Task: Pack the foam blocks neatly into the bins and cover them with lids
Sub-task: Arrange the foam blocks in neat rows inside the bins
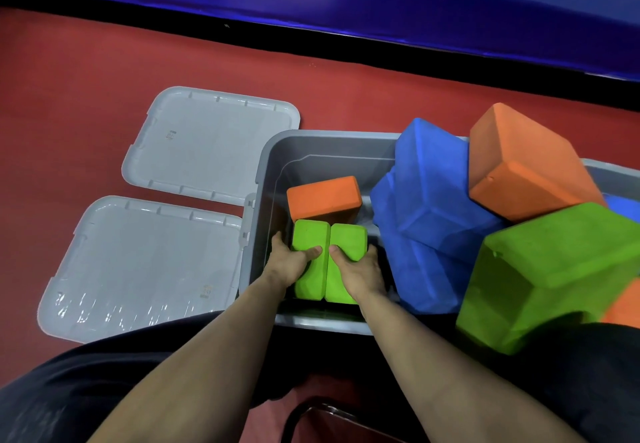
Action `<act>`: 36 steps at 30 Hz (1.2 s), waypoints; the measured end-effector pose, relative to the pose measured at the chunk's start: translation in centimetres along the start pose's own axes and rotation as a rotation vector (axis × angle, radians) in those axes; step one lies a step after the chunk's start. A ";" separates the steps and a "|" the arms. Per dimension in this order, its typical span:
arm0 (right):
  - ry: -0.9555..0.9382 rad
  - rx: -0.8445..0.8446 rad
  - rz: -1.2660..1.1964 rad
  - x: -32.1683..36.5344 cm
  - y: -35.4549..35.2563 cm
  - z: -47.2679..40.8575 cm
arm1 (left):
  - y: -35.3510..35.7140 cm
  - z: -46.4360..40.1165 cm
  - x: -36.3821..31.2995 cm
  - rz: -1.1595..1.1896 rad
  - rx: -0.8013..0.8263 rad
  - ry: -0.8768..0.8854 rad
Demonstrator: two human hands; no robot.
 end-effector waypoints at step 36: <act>-1.054 -0.041 0.714 22.5 -14.1 8.4 | 4.1 -3.5 -16.8 -1.056 -0.011 0.770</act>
Point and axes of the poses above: each hand's wrist, its own z-axis away from the middle knuckle, its own y-axis out of the palm, x = y × z, the point moved 10 cm from there along -z, towards the middle knuckle, and after that the axes turned 11 degrees about -x, right-handed, at the moved point
